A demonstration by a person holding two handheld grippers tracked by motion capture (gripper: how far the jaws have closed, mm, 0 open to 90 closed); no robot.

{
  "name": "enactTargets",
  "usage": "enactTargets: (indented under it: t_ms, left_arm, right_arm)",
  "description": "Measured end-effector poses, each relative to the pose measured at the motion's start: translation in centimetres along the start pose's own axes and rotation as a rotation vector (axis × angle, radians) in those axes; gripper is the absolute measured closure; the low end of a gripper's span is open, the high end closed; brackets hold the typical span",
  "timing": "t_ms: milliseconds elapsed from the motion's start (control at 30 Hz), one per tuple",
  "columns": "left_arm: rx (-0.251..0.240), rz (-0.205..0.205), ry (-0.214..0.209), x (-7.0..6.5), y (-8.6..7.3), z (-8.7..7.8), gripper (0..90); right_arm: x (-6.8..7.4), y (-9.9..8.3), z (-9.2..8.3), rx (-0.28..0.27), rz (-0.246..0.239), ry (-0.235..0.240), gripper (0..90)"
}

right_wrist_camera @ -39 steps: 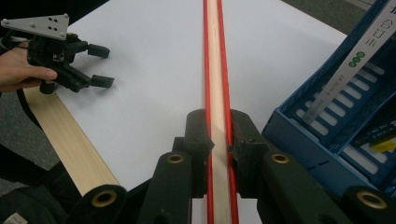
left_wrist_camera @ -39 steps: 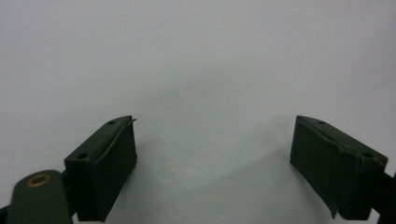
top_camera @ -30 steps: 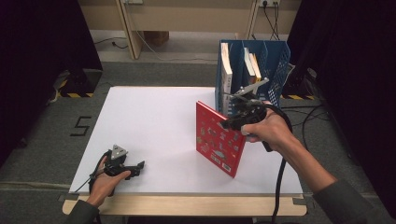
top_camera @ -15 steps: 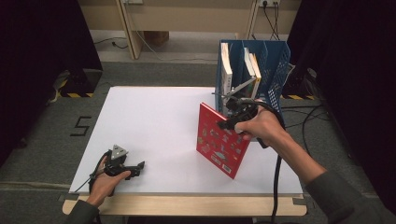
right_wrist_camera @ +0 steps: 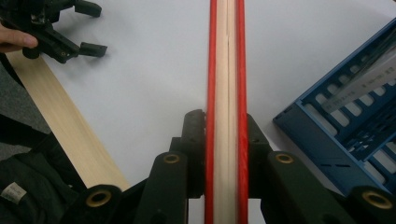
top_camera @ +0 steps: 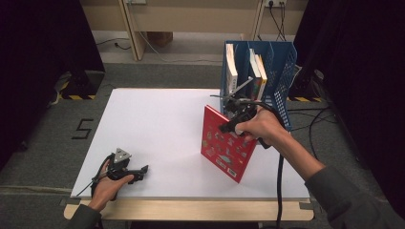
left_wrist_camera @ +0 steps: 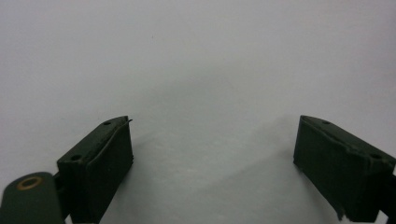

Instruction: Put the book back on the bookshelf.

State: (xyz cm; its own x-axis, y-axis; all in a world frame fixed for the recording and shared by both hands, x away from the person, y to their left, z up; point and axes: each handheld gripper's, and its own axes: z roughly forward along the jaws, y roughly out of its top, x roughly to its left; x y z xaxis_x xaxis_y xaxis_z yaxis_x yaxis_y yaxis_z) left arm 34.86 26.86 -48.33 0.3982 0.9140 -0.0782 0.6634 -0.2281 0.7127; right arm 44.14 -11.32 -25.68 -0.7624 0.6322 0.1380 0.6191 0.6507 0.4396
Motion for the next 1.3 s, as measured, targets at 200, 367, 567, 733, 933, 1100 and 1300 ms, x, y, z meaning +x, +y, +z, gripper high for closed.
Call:
enactTargets:
  t_ms: [200, 367, 567, 733, 933, 1100, 1300]
  left_arm:
    - [0.0, 0.001, -0.002, 0.0, 0.0, 0.0, 11.0]
    - [-0.002, 0.0, -0.004, 0.0, 0.0, 0.0, 10.7]
    - [0.0, 0.001, -0.003, 0.0, 0.0, 0.0, 10.6]
    - [0.0, -0.001, -0.003, 0.0, 0.0, 0.0, 10.6]
    - [-0.001, 0.0, -0.003, 0.0, 0.0, 0.0, 10.5]
    - [0.001, 0.002, -0.002, 0.0, 0.0, 0.0, 10.4]
    - [0.001, 0.001, -0.002, 0.0, 0.0, 0.0, 10.4]
  right_arm:
    - [0.3, 0.1, 0.2, 0.014, -0.048, -0.026, 78.3]
    - [0.4, -0.3, -0.1, -0.014, -0.074, -0.042, 78.7]
    - [0.3, -1.2, -1.8, -0.053, -0.075, -0.071, 79.3]
    - [-0.2, -2.2, -4.6, -0.087, -0.029, -0.081, 79.2]
    - [-0.6, -3.4, -7.4, -0.072, -0.01, -0.141, 79.2]
    - [-1.5, -4.4, -9.6, -0.104, 0.024, -0.165, 79.2]
    - [-2.6, -5.4, -12.0, -0.146, 0.063, -0.206, 79.2]
